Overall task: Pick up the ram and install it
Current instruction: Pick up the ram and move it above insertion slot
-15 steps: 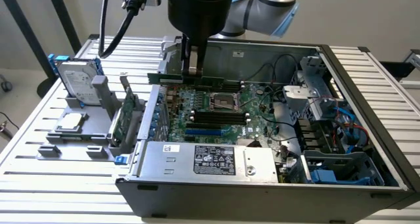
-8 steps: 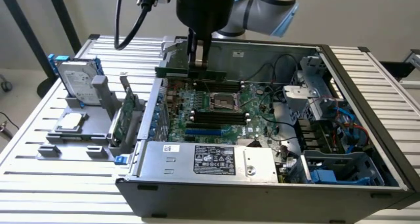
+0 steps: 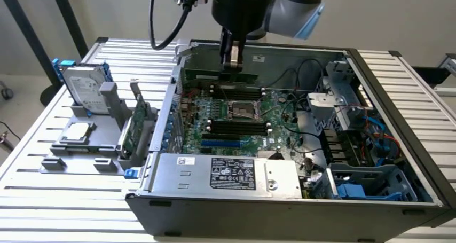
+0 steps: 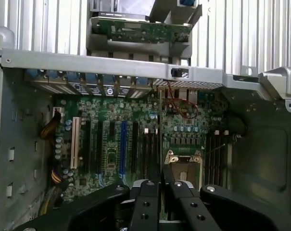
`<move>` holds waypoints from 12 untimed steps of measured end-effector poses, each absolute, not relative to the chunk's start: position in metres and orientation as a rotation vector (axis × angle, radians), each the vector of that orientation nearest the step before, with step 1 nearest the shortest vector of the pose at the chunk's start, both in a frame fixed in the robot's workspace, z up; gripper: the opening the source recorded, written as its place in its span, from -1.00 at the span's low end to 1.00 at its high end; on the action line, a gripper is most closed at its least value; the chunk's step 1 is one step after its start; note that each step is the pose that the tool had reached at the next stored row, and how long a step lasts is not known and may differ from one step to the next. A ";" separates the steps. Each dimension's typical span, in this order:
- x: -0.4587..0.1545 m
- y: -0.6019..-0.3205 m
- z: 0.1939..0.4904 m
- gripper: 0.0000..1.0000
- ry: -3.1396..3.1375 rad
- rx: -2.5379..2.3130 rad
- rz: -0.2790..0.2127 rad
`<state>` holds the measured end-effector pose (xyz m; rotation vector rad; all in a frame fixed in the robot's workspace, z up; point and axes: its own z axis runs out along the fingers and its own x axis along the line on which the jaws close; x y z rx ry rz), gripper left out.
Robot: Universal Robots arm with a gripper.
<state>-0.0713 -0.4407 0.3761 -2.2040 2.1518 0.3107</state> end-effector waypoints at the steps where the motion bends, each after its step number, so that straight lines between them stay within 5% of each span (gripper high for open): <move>1: -0.067 -0.438 0.375 -0.73 2.153 -2.204 0.310; 7: -0.042 -0.428 0.369 -0.73 2.159 -2.210 0.298; 12: -0.041 -0.421 0.367 -0.73 2.181 -2.228 0.243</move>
